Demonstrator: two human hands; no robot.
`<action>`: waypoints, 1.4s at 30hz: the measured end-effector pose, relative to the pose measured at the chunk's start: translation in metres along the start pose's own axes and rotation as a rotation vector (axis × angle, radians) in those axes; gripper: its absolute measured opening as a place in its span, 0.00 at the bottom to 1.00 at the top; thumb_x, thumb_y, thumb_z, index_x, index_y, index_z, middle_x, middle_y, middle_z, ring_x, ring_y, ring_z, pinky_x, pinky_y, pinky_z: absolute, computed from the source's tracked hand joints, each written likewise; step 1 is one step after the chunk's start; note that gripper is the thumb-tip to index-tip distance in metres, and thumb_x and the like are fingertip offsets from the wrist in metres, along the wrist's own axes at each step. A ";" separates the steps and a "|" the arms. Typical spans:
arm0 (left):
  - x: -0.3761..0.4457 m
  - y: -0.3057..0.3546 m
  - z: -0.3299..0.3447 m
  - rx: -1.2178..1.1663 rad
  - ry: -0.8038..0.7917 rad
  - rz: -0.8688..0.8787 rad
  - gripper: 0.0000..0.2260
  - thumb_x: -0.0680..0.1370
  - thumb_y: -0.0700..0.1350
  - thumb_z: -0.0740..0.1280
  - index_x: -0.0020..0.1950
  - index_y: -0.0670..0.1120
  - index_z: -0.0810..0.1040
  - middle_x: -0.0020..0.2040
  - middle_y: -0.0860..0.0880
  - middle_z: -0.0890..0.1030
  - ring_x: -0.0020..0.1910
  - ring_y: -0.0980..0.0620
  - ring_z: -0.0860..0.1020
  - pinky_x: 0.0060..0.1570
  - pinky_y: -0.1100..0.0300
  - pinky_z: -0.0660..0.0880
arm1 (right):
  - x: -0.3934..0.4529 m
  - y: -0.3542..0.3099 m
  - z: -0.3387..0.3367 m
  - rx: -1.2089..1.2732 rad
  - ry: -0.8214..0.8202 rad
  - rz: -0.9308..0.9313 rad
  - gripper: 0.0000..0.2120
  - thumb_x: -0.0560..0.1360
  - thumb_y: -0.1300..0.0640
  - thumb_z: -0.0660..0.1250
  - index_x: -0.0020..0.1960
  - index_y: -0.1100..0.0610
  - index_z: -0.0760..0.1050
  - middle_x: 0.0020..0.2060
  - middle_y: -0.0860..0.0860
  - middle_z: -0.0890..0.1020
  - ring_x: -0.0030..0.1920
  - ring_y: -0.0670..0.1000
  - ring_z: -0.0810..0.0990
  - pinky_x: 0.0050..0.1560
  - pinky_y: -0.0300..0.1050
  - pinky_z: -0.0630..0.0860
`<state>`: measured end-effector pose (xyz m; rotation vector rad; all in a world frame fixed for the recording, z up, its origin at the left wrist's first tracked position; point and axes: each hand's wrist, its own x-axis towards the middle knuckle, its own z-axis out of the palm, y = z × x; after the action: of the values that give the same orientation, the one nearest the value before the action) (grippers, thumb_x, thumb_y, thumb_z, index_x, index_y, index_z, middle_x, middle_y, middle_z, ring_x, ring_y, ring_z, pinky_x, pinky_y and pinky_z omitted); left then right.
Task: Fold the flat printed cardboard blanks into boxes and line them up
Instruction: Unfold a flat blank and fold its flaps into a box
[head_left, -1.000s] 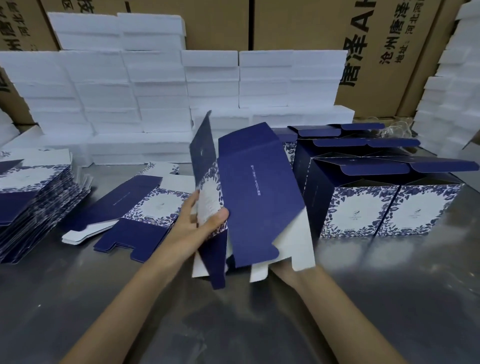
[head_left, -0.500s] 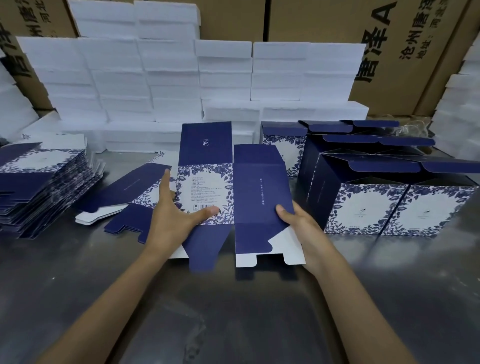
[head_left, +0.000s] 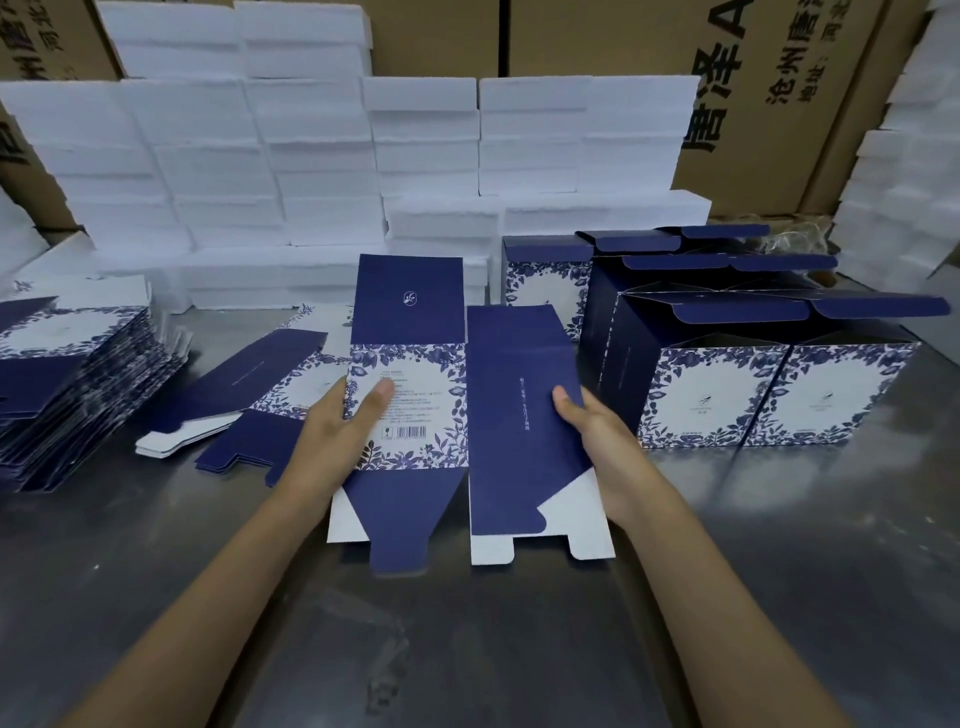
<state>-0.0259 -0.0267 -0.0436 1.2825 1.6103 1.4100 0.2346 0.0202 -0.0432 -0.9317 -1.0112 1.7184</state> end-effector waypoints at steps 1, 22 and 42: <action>0.000 0.000 0.000 -0.017 0.005 -0.022 0.12 0.77 0.63 0.67 0.55 0.59 0.80 0.49 0.60 0.85 0.46 0.60 0.84 0.43 0.61 0.77 | 0.000 0.000 -0.001 -0.019 0.009 -0.006 0.10 0.84 0.52 0.62 0.61 0.45 0.80 0.56 0.51 0.86 0.55 0.54 0.86 0.52 0.55 0.84; 0.006 0.002 0.001 0.054 0.201 -0.058 0.20 0.81 0.64 0.57 0.47 0.50 0.78 0.39 0.58 0.82 0.39 0.58 0.79 0.38 0.63 0.69 | -0.002 -0.004 0.003 -0.187 0.031 0.077 0.17 0.81 0.41 0.65 0.58 0.53 0.83 0.52 0.52 0.88 0.52 0.54 0.87 0.56 0.52 0.82; -0.028 0.033 0.018 -0.034 -0.346 0.248 0.30 0.68 0.56 0.74 0.69 0.71 0.70 0.77 0.69 0.57 0.72 0.76 0.56 0.64 0.69 0.68 | -0.007 -0.010 0.006 -0.197 -0.307 -0.168 0.29 0.70 0.61 0.65 0.71 0.47 0.74 0.58 0.48 0.83 0.53 0.49 0.82 0.54 0.48 0.77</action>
<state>0.0083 -0.0483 -0.0195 1.6469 1.2249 1.2630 0.2350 0.0152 -0.0306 -0.6915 -1.4397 1.6717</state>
